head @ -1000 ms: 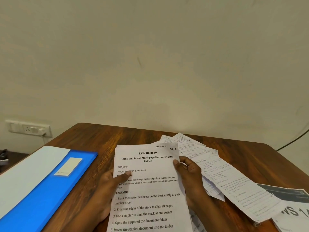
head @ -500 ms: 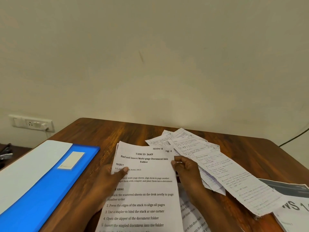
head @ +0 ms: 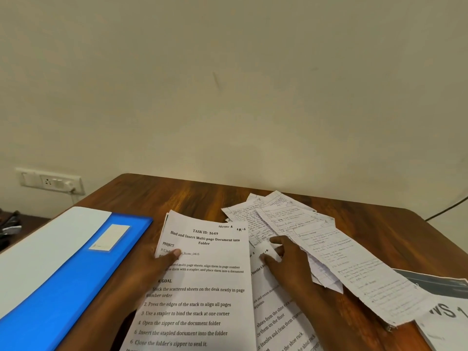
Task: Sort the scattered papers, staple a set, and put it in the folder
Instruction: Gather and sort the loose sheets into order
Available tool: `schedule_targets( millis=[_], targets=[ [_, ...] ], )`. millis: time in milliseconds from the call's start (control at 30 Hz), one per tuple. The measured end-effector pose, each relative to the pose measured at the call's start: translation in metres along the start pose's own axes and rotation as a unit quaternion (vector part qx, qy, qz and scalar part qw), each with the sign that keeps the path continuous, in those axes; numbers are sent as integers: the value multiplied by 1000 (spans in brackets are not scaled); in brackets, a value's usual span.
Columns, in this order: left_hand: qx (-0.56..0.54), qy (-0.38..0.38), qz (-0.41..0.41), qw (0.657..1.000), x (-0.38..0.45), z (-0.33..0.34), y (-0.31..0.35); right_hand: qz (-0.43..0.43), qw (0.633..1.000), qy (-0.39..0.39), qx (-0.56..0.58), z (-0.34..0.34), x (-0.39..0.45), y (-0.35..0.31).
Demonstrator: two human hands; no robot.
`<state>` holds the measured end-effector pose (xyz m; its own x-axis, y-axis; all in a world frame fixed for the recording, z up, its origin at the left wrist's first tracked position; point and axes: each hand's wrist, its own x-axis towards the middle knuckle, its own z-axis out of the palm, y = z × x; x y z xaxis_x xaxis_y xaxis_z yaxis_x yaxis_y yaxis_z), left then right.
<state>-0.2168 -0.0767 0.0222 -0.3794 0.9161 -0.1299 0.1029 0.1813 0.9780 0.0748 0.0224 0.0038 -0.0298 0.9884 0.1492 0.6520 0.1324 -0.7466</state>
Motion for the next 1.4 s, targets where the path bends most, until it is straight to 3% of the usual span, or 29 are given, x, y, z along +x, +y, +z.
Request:
schedule_targets(
  millis=[333,767,1000,1167,1400],
  targets=[
    [-24,-18,-6,1000,2,-3,-5,90,948,80,293,-27,10,-3],
    [-29,-40,-15,999,-4,2,-5,104,935,122,317,-25,11,-4],
    [-33,-37,-11,999,-6,9,-6,104,901,174,383,-13,1,-15],
    [-58,-36,1,998,-8,11,-3,86,887,156,426,-5,-8,-28],
    [-66,-46,-3,997,-11,14,-1,59,894,132,423,3,-17,-38]
  ],
)
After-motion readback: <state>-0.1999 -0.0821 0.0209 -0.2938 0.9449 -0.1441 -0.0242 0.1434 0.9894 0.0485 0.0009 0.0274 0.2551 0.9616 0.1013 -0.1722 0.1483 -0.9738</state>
